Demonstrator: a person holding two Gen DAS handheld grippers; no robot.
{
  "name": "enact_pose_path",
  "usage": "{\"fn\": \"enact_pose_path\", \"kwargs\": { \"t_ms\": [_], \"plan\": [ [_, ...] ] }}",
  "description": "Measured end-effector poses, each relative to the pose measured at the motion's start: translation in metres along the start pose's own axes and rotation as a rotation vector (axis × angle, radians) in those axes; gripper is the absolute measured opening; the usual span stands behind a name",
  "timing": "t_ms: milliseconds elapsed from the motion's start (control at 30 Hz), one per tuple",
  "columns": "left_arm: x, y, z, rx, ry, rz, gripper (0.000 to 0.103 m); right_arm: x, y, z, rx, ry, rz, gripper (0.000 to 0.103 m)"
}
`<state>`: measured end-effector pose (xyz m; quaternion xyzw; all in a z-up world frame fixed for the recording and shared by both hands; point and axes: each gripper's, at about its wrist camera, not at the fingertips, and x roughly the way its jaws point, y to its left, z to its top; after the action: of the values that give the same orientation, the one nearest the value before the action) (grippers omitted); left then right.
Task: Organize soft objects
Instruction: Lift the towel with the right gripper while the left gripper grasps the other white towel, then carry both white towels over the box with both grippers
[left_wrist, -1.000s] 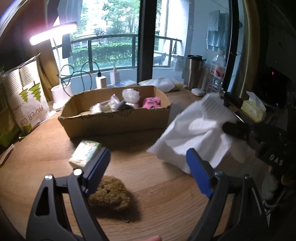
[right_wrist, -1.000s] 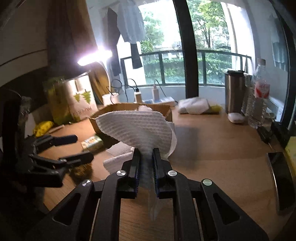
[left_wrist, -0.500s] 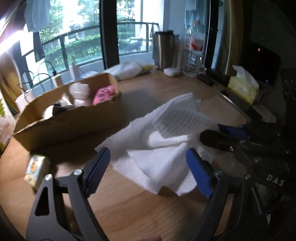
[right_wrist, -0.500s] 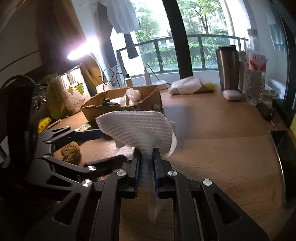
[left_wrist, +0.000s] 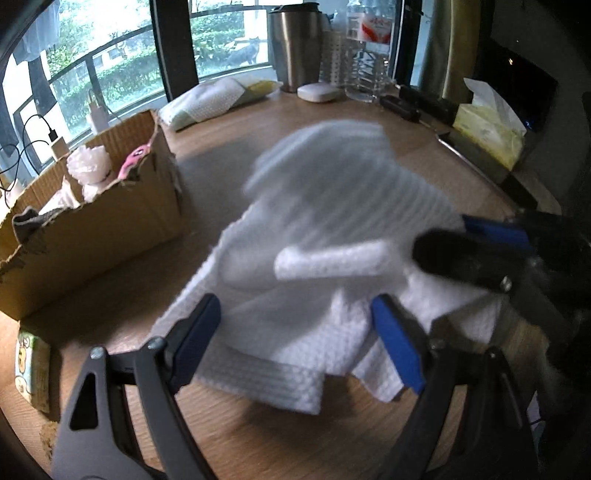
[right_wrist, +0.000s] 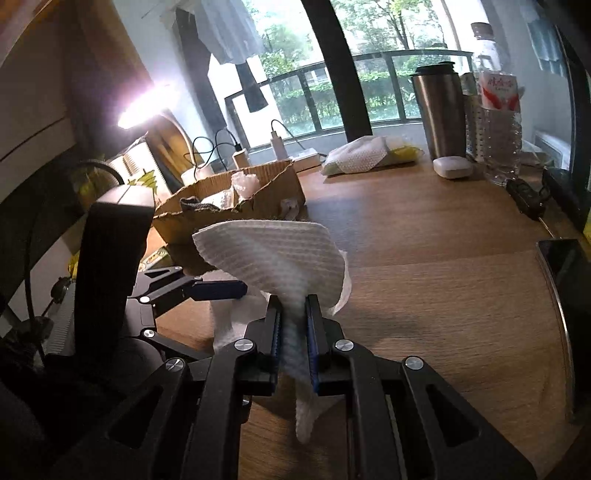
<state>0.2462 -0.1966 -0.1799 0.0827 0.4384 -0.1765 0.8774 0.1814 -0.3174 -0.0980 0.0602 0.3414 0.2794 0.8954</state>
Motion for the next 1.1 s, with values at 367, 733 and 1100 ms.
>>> {"fn": "enact_pose_path", "kwargs": {
  "t_ms": [367, 733, 1100],
  "plan": [
    [-0.001, -0.002, 0.000, 0.017, -0.017, -0.021, 0.074, -0.032, -0.016, 0.005, 0.036, -0.097, -0.066, 0.013],
    [-0.006, -0.020, 0.000, 0.072, -0.042, -0.060, 0.012, -0.064, -0.024, 0.007, 0.059, -0.148, -0.157, 0.013],
    [-0.036, 0.009, -0.006, -0.018, -0.099, -0.096, 0.009, -0.071, -0.024, 0.005, 0.043, -0.134, -0.222, 0.013]
  ]
}}
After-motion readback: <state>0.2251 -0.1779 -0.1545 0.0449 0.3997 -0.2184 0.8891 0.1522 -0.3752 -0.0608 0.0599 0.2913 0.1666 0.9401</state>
